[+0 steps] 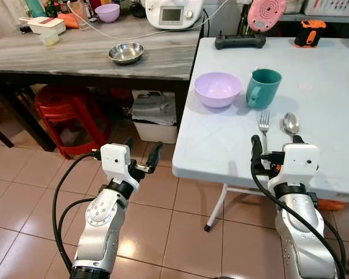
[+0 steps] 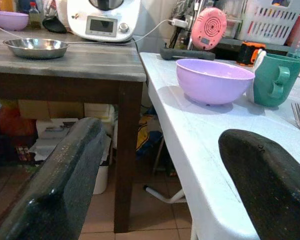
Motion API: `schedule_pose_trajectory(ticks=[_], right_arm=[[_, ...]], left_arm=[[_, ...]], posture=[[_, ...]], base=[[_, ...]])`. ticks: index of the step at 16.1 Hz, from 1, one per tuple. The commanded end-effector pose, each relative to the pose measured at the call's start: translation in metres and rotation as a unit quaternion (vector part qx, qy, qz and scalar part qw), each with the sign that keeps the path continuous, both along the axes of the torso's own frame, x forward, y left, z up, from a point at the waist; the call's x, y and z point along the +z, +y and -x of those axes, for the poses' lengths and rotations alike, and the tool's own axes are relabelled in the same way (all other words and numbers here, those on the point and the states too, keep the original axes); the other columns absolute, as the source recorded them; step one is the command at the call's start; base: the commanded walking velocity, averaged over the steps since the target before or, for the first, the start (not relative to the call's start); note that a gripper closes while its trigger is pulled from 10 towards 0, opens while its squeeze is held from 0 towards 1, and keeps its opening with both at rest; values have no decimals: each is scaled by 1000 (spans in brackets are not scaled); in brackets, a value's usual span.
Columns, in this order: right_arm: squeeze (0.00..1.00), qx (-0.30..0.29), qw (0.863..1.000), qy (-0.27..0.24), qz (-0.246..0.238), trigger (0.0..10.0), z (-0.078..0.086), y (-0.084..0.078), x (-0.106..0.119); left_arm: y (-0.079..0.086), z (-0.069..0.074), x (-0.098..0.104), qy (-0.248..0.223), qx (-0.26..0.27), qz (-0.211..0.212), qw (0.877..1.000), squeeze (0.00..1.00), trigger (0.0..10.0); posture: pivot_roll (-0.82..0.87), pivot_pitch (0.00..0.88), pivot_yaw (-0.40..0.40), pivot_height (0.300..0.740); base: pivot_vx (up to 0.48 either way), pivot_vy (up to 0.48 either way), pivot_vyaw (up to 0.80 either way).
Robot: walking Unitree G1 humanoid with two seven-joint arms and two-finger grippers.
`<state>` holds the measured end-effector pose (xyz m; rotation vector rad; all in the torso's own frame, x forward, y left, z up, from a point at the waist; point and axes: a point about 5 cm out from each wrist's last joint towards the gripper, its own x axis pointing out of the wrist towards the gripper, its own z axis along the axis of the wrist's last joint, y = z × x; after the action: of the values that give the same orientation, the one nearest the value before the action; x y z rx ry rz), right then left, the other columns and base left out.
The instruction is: Setting the table
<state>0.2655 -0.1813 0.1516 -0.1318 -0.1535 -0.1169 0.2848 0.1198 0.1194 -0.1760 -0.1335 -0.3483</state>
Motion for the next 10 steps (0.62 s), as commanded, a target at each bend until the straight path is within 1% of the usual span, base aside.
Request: schedule_pose_trajectory(ticks=[1,3,4,10], right_arm=[[0,8,1000,-13,2,10000,-1,4,6],[0,14,1000,-15,8,10000,-1,4,6],[0,24,999,-21,19,10000,-1,7,8],[0,37,998,-26,32,10000,0,9,11]], left_arm=[[1,1,3,-5,-3,0,1000,0,10000],[1,1,3,-5,-6,2,1000,0,10000],[0,2,3,-4,-8,3,1000,0,10000],[-2,3,3,-3,-14,5,1000,0,10000]], posture=[[-142,95,91,740],[-142,95,91,740],[-143,100,93,740],[-146,107,93,740]], base=[[360,0,0],[366,0,0],[368,0,0],[371,0,0]])
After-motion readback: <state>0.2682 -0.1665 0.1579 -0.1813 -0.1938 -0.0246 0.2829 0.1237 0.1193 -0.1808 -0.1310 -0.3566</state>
